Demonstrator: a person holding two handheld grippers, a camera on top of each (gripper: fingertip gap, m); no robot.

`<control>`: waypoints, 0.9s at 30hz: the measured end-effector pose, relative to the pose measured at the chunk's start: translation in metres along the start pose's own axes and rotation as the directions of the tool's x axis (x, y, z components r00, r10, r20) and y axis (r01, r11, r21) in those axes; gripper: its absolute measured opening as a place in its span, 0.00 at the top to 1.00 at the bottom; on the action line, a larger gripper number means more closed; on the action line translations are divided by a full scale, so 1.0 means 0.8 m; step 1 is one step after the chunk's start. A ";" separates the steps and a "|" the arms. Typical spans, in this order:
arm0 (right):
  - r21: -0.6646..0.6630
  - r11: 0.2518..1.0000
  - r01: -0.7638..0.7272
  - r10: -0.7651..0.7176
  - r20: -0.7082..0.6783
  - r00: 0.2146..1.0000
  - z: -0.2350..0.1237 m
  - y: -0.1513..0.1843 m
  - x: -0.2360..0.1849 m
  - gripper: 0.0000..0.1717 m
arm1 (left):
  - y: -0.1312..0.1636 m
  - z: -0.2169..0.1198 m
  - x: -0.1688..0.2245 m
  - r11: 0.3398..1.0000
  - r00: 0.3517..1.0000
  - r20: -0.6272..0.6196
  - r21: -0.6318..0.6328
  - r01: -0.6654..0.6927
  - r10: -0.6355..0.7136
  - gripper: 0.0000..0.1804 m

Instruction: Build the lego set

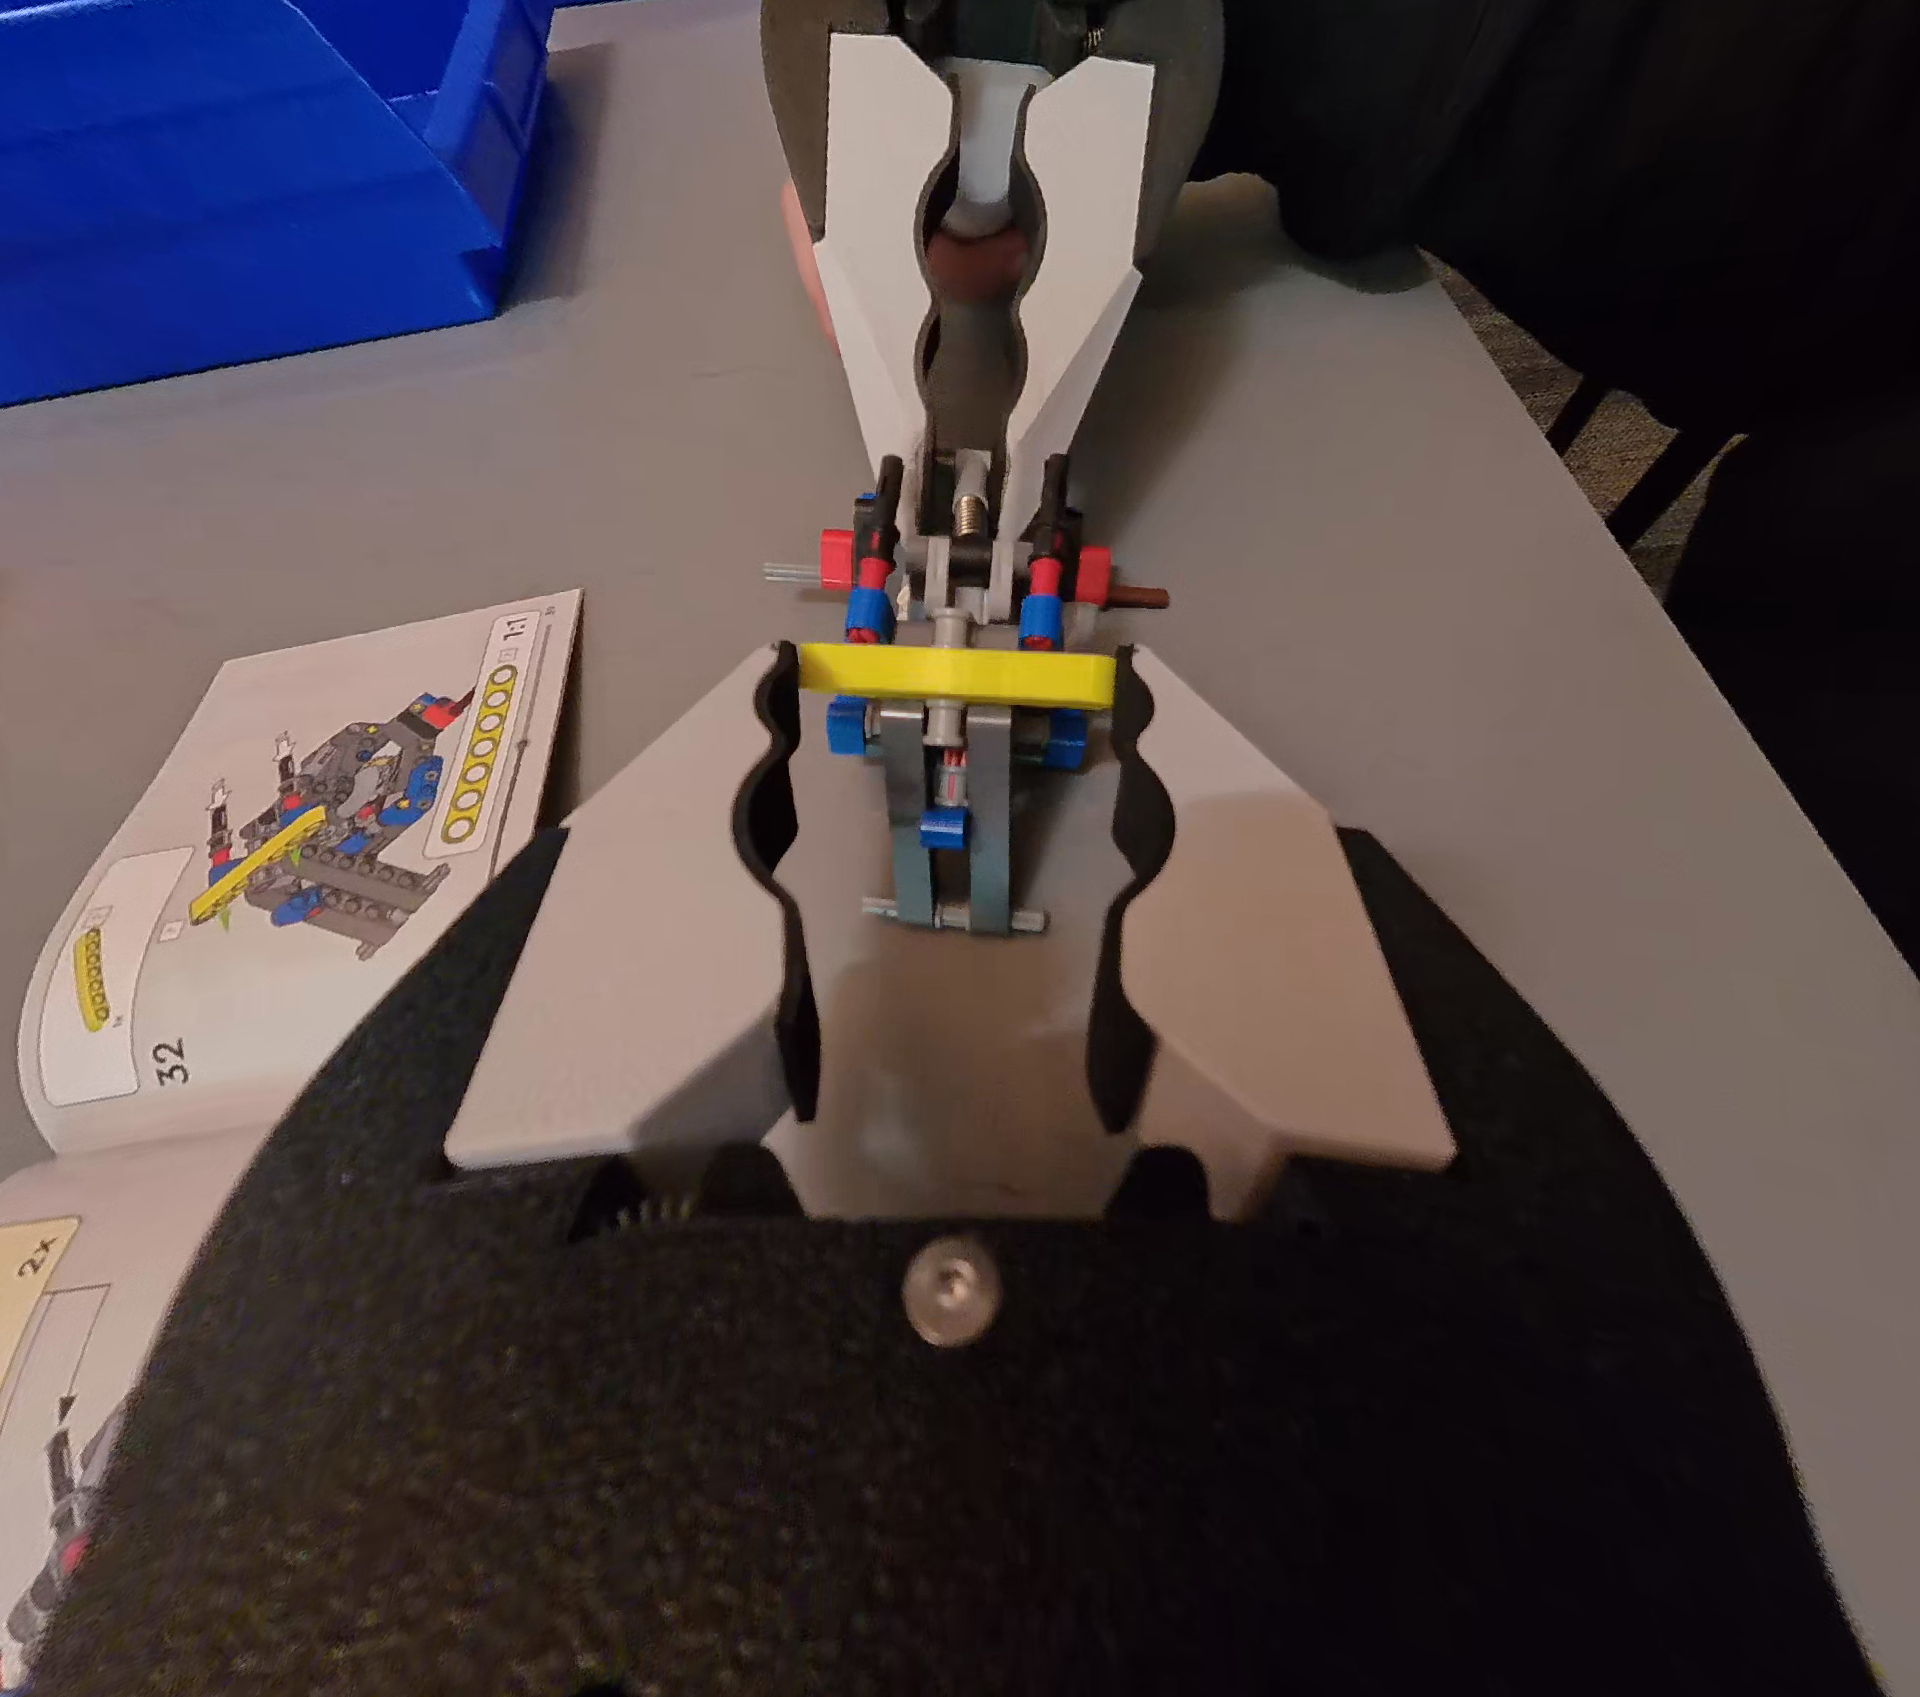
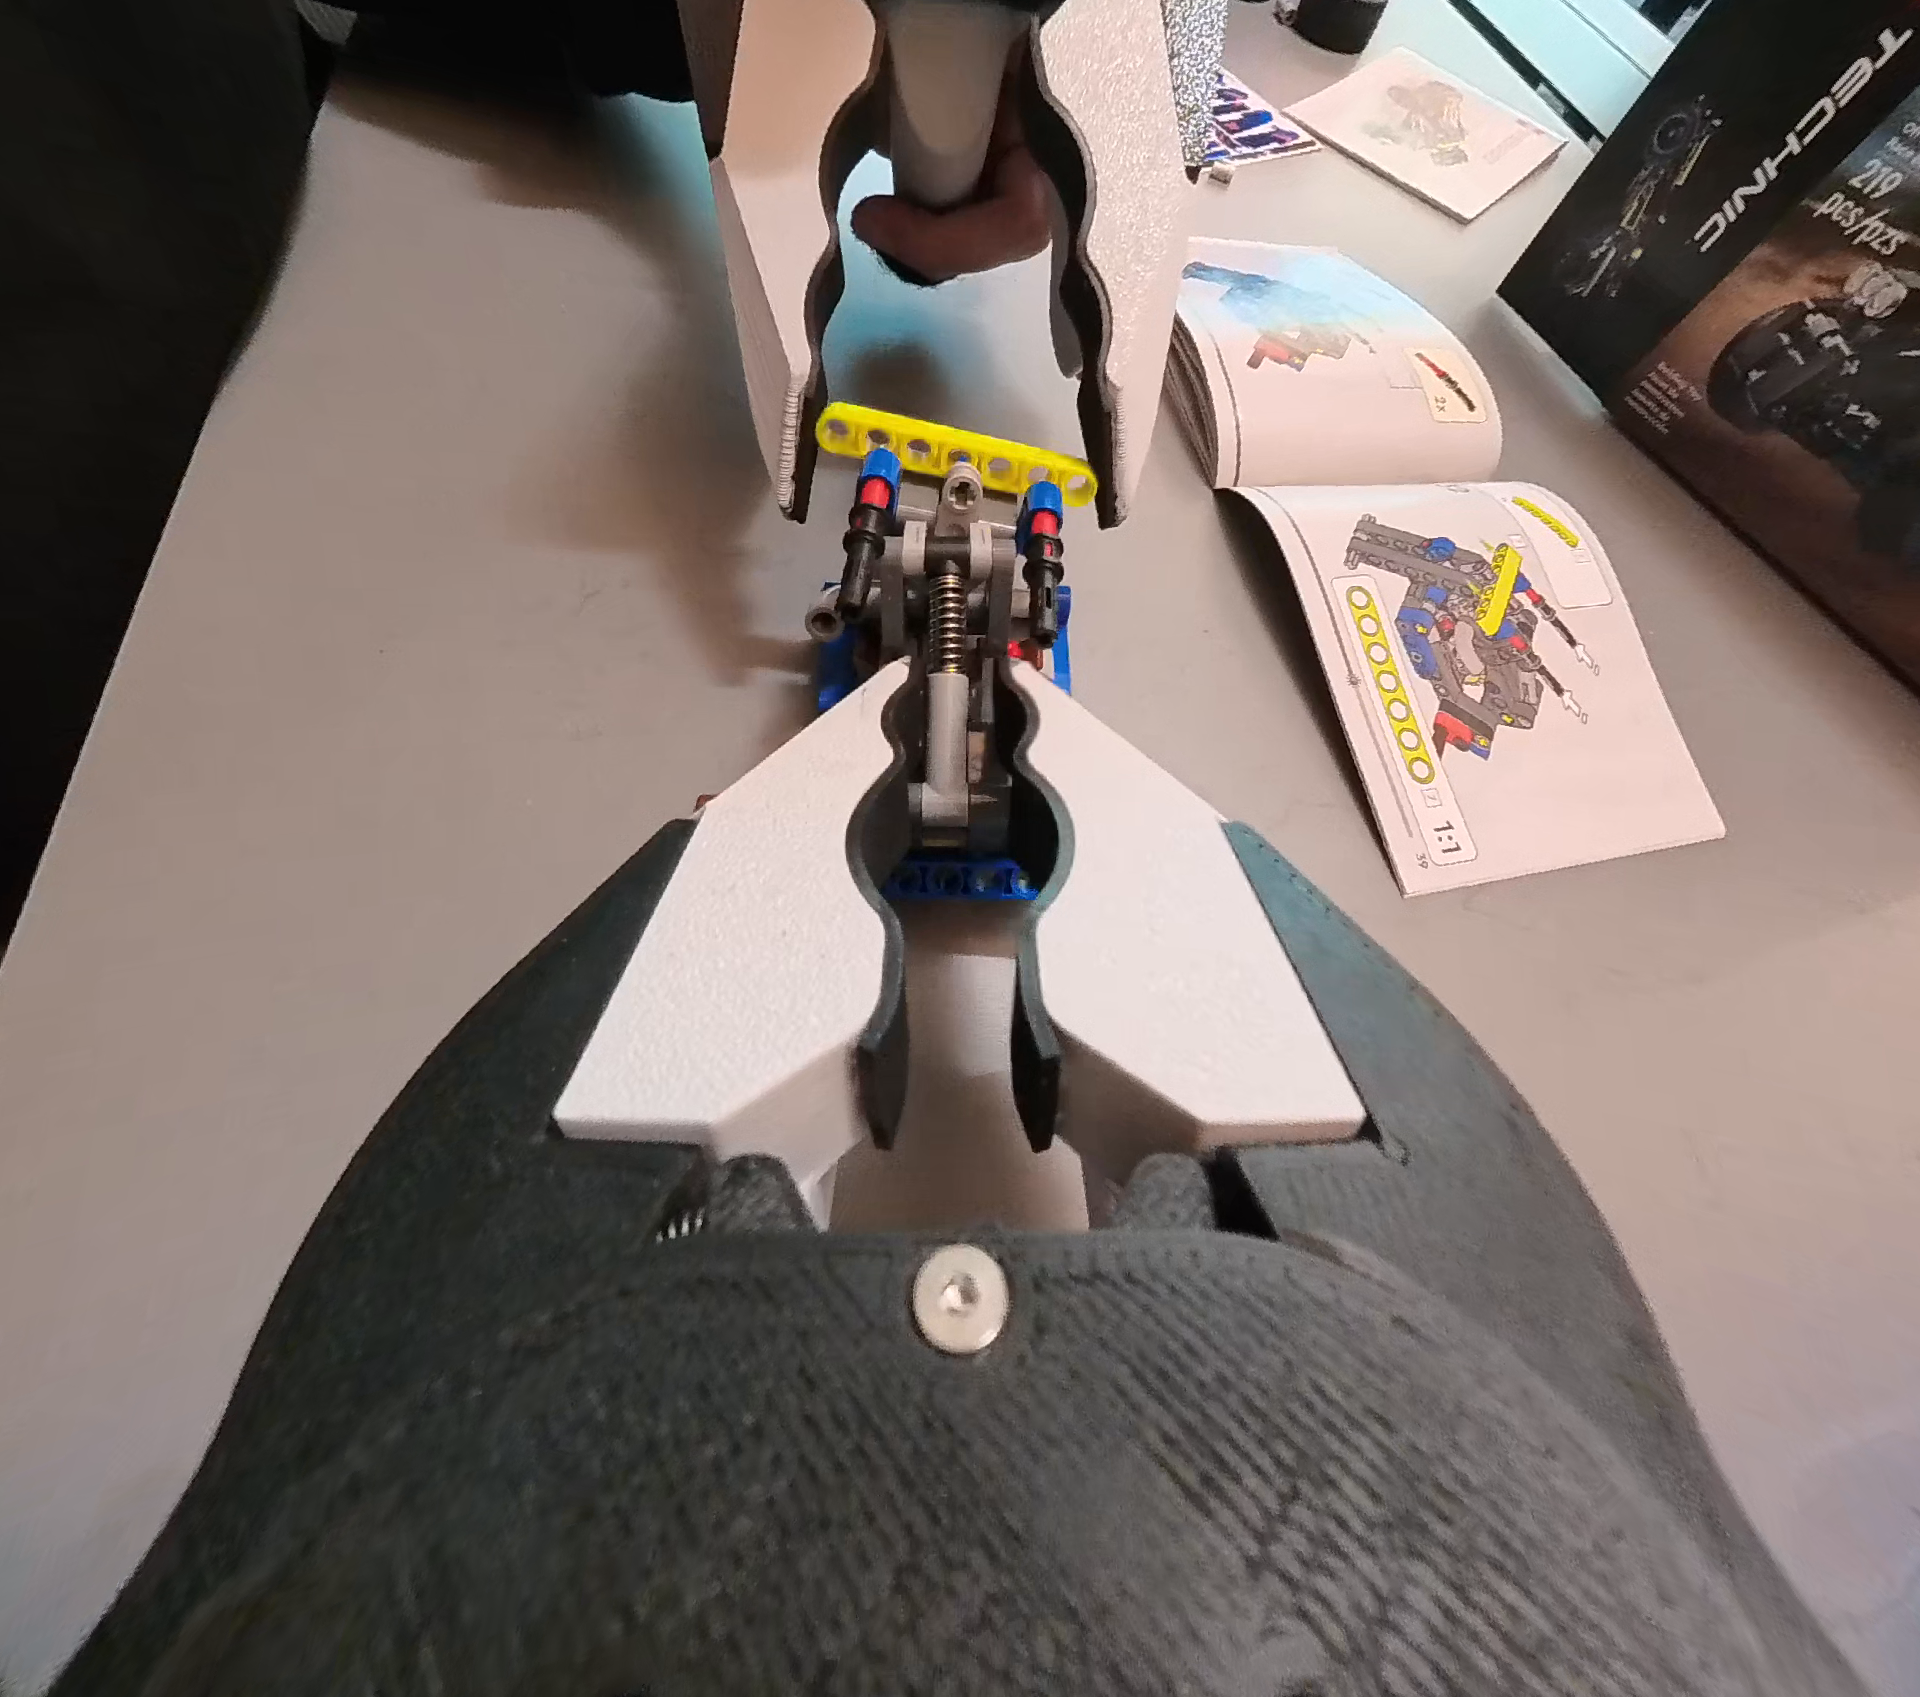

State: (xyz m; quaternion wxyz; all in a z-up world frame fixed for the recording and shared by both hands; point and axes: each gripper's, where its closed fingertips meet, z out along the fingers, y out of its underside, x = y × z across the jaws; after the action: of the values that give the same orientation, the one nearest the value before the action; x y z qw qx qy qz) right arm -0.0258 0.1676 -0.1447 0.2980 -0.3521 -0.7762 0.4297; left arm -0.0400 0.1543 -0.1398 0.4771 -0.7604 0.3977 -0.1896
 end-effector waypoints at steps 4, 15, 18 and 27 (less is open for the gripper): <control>0.009 1.000 -0.006 0.006 -0.007 1.000 -0.001 -0.001 0.001 0.94 | -0.004 -0.004 -0.001 1.000 1.000 0.003 0.004 -0.007 0.007 0.65; 0.042 0.995 -0.086 0.088 -0.048 0.995 -0.021 -0.005 0.015 0.89 | 0.000 -0.004 -0.001 1.000 1.000 -0.008 -0.005 -0.001 0.001 0.66; 0.047 0.994 -0.098 0.100 -0.045 0.994 -0.028 -0.007 0.016 0.89 | 0.001 -0.003 0.000 1.000 1.000 -0.005 -0.008 -0.004 0.004 0.68; 0.049 0.991 -0.125 0.125 -0.002 0.992 -0.012 -0.012 0.011 0.90 | 0.000 -0.006 -0.001 0.999 0.999 0.021 -0.005 -0.040 0.040 0.67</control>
State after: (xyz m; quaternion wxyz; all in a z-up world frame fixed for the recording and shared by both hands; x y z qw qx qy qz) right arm -0.0261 0.1756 -0.1307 0.2812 -0.3936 -0.7411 0.4656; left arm -0.0435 0.1517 -0.1371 0.4832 -0.7553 0.4084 -0.1710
